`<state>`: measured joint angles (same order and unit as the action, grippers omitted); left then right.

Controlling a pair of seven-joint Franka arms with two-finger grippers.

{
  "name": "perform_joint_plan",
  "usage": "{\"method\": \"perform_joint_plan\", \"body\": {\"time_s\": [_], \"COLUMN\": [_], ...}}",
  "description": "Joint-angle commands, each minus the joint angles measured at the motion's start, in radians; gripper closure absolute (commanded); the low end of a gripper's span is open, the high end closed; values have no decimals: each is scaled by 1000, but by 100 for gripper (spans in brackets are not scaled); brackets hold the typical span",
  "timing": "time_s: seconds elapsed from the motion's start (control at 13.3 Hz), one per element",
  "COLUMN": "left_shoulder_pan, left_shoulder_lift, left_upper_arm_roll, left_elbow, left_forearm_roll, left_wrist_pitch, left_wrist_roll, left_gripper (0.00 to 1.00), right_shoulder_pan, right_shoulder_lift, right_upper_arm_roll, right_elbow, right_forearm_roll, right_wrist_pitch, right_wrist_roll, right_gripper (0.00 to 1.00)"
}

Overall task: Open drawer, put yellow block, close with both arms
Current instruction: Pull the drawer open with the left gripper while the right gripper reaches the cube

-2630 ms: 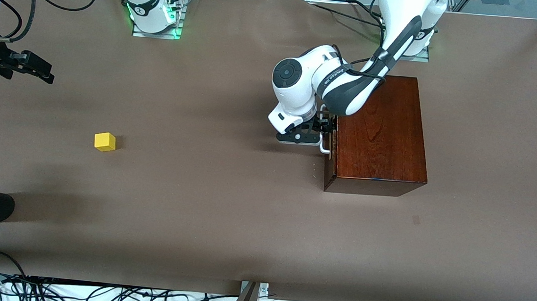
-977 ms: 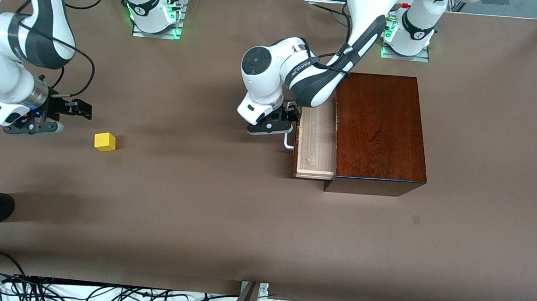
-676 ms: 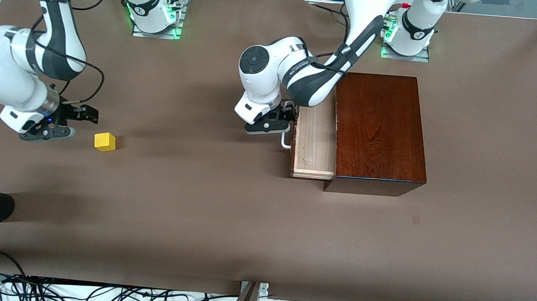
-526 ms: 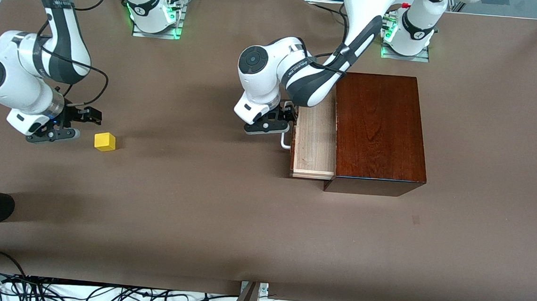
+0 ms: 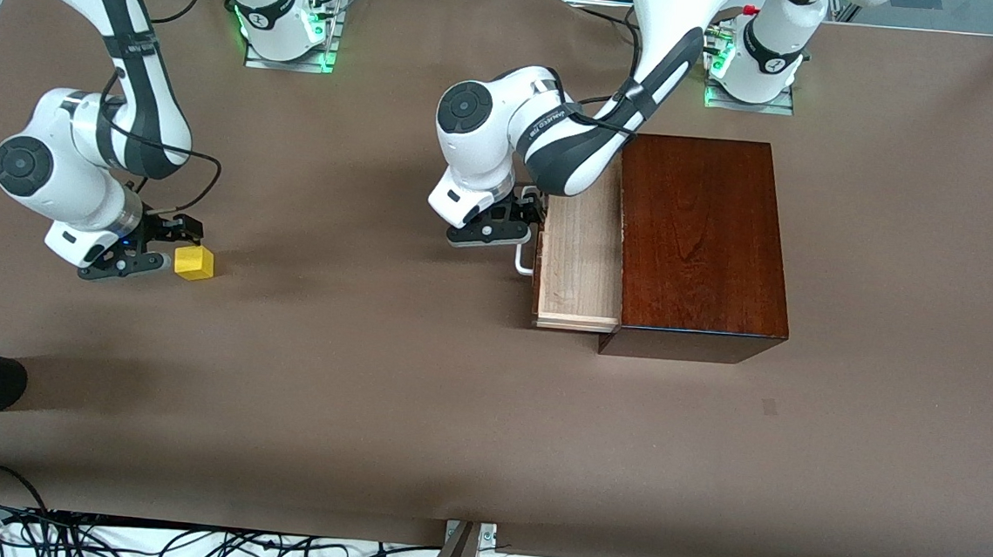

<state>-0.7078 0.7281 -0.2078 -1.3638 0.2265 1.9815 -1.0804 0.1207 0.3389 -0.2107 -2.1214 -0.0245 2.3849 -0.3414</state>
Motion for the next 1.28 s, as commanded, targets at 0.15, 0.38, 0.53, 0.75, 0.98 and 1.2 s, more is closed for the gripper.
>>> {"method": "perform_joint_plan", "body": {"time_s": [0.15,0.38,0.53,0.75,0.98,1.2], "left_shoulder_pan": [-29,-25,-24,4,60,169], "left_shoulder_lift": [27,5,-9,-55,-107,-197], "left_upper_arm_roll": [-22,-28,-28,-65,-84,-111], "left_elbow": [80,81,83,88,195,175], "left_forearm_roll": [-53,-50,-53,-73,-194,-210], "left_wrist_pitch": [-31,-128,-209,-300,-433,-467], "left_wrist_roll": [-15,-15,-15,-16,-16,3], "left_gripper": [0,0,0,0,0,0], "right_shoulder_pan": [-9,-10,-12,-13,-13,-12], "right_shoulder_lift": [55,84,89,109,118,123], "right_upper_arm_roll": [2,4,5,10,10,11], "right_elbow": [-2,1,1,9,11,11], "right_forearm_roll": [8,8,17,43,49,51], "right_wrist_pitch": [80,108,115,115,132,142], "right_wrist_roll": [-27,-27,-28,-31,-31,-30], "right_gripper": [0,0,0,2,17,65]}}
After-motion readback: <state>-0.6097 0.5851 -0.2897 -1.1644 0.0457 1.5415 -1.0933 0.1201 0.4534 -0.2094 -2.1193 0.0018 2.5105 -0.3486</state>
